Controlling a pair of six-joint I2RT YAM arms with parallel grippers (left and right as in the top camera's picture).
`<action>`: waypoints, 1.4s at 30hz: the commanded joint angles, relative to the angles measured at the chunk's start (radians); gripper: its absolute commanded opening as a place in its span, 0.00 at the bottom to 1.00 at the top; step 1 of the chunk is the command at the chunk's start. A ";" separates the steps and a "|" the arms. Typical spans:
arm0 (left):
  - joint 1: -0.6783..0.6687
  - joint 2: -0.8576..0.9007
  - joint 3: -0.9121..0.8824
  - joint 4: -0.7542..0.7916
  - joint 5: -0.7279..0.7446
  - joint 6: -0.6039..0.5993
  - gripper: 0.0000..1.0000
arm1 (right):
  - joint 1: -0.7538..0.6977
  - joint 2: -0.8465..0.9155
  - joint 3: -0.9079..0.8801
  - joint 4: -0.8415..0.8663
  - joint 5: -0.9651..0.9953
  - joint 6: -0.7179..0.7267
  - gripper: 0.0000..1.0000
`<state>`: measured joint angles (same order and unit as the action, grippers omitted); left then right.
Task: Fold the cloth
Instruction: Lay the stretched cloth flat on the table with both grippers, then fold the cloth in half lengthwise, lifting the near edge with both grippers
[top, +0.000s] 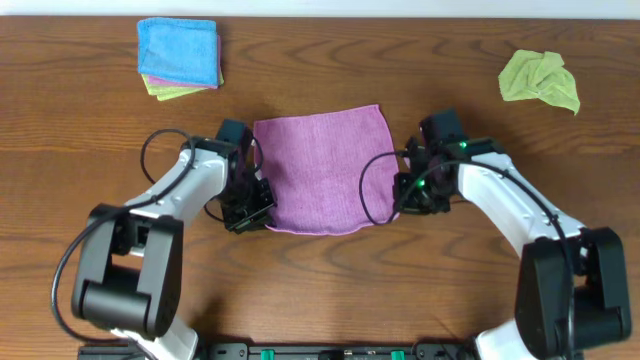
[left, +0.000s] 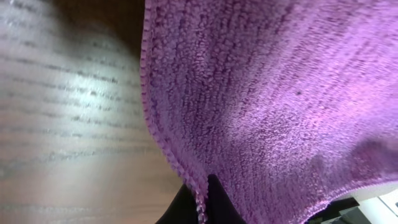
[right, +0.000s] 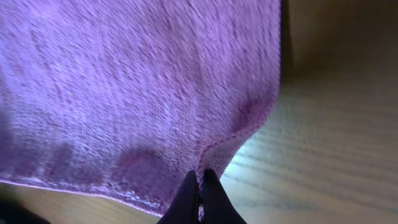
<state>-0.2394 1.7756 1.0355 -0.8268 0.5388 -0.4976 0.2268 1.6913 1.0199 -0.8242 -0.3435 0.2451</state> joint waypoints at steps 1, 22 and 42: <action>-0.002 -0.047 -0.017 0.001 -0.018 -0.006 0.06 | 0.007 -0.053 -0.043 0.005 -0.002 0.032 0.01; 0.013 -0.089 -0.017 0.098 0.006 -0.209 0.06 | 0.039 -0.169 -0.074 0.198 0.024 0.071 0.01; 0.043 -0.155 -0.017 0.447 -0.235 -0.434 0.06 | 0.036 -0.142 -0.074 0.615 0.208 0.091 0.01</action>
<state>-0.1982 1.6302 1.0206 -0.4007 0.3656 -0.8974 0.2531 1.5368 0.9466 -0.2306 -0.1848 0.3241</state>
